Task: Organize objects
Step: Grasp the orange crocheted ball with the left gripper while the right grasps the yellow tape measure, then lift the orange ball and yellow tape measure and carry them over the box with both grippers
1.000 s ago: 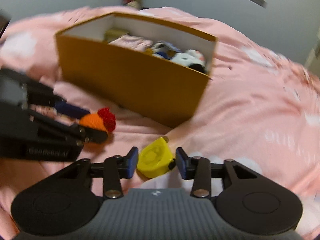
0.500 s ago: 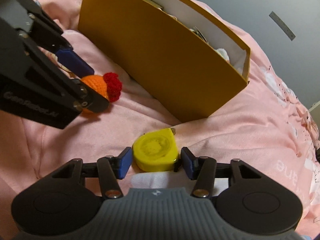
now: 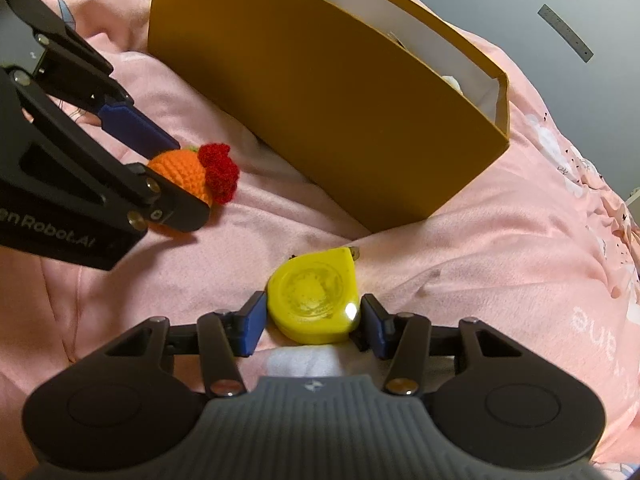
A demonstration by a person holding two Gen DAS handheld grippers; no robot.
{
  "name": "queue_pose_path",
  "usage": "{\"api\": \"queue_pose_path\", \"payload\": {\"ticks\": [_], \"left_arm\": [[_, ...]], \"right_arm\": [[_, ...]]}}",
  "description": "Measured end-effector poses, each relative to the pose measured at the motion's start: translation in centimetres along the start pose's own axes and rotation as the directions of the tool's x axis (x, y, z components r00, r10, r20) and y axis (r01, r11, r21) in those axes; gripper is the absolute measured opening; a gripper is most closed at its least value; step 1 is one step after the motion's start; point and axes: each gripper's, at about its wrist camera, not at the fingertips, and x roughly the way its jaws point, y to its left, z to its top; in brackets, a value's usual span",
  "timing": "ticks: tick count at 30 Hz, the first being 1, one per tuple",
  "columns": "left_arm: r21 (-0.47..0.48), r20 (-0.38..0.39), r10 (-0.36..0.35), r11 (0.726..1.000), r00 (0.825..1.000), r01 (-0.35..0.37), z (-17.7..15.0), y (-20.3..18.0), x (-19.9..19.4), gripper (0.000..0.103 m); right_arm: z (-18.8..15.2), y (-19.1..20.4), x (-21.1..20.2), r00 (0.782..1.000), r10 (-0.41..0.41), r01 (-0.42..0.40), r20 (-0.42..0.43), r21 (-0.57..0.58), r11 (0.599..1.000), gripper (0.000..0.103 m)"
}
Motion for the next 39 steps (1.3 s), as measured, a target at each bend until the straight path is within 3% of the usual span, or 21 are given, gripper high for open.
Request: {"api": "queue_pose_path", "payload": {"ticks": [18, 26, 32, 39], "left_arm": [[-0.069, 0.139, -0.018, 0.997, 0.990, 0.028, 1.5, 1.2, -3.8, 0.046], [-0.062, 0.194, -0.035, 0.997, 0.980, 0.048, 3.5, 0.9, -7.1, 0.046], [-0.090, 0.227, -0.081, 0.990, 0.971, 0.104, 5.8, 1.1, -9.5, 0.046], [-0.082, 0.262, -0.045, 0.994, 0.964, 0.069, 9.0, 2.2, -11.3, 0.046]], "right_arm": [[0.7, -1.1, -4.9, 0.988, 0.018, -0.018, 0.154, -0.006, 1.000, 0.052], [2.1, -2.2, -8.1, 0.967, 0.040, -0.039, 0.250, -0.009, 0.999, 0.052], [3.8, -3.5, -10.7, 0.950, 0.087, -0.074, 0.299, -0.056, 0.996, 0.052], [7.0, -5.0, -12.1, 0.929, 0.132, -0.087, 0.346, -0.142, 0.986, 0.052]]}}
